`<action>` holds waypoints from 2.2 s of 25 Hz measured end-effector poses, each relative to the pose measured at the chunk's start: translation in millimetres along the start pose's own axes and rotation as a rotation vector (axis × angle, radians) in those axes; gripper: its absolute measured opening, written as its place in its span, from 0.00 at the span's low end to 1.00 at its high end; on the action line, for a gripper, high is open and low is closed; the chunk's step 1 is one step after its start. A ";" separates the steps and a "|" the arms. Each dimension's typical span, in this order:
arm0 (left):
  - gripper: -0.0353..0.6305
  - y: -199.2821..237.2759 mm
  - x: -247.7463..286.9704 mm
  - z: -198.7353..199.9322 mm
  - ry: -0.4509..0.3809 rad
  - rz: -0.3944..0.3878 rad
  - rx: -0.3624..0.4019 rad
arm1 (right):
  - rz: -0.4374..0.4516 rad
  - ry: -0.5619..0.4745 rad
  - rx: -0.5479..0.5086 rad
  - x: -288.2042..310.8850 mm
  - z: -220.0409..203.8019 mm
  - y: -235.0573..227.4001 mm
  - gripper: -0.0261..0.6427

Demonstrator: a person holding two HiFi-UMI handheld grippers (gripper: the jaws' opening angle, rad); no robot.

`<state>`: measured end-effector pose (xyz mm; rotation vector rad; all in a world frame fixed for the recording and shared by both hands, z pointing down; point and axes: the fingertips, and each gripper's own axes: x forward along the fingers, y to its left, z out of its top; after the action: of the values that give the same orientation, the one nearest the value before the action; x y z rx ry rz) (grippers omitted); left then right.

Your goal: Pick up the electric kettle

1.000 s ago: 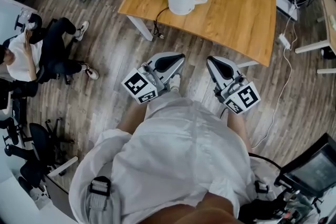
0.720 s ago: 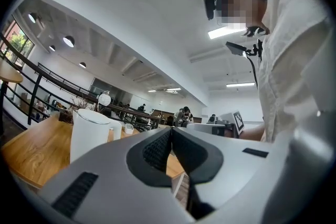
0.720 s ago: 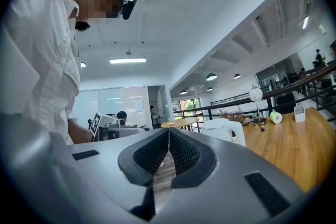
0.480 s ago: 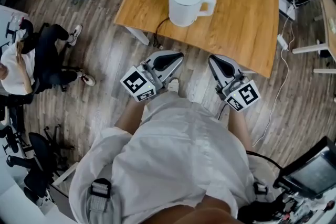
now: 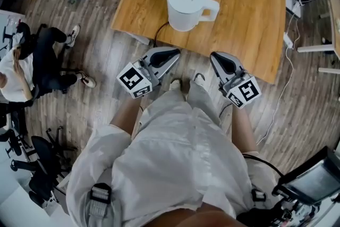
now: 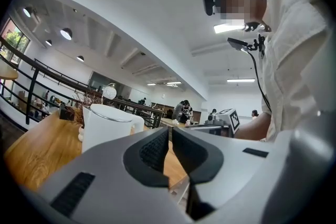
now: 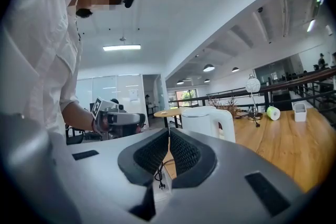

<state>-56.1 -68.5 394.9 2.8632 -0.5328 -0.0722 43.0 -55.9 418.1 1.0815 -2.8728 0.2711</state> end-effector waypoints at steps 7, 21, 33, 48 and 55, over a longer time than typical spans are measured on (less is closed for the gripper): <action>0.07 18.8 26.6 -17.4 0.042 0.039 -0.007 | 0.049 0.023 0.044 15.3 -12.8 -32.4 0.06; 0.58 90.2 37.7 -59.8 0.102 0.140 -0.013 | 0.026 0.033 0.081 38.0 -42.2 -115.3 0.06; 0.93 172.3 45.8 -80.5 0.133 0.256 0.079 | 0.026 0.065 0.084 47.2 -60.5 -132.2 0.17; 0.93 194.2 75.3 -79.8 0.135 0.192 0.125 | 0.017 0.040 0.002 75.2 -57.1 -163.5 0.38; 0.93 194.7 77.2 -76.5 0.132 0.172 0.127 | 0.071 0.039 -0.083 104.0 -49.5 -168.6 0.38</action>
<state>-45.2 -256.8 513.9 2.9029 -0.7792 0.1844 75.6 -238.6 503.1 0.9516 -2.8635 0.1722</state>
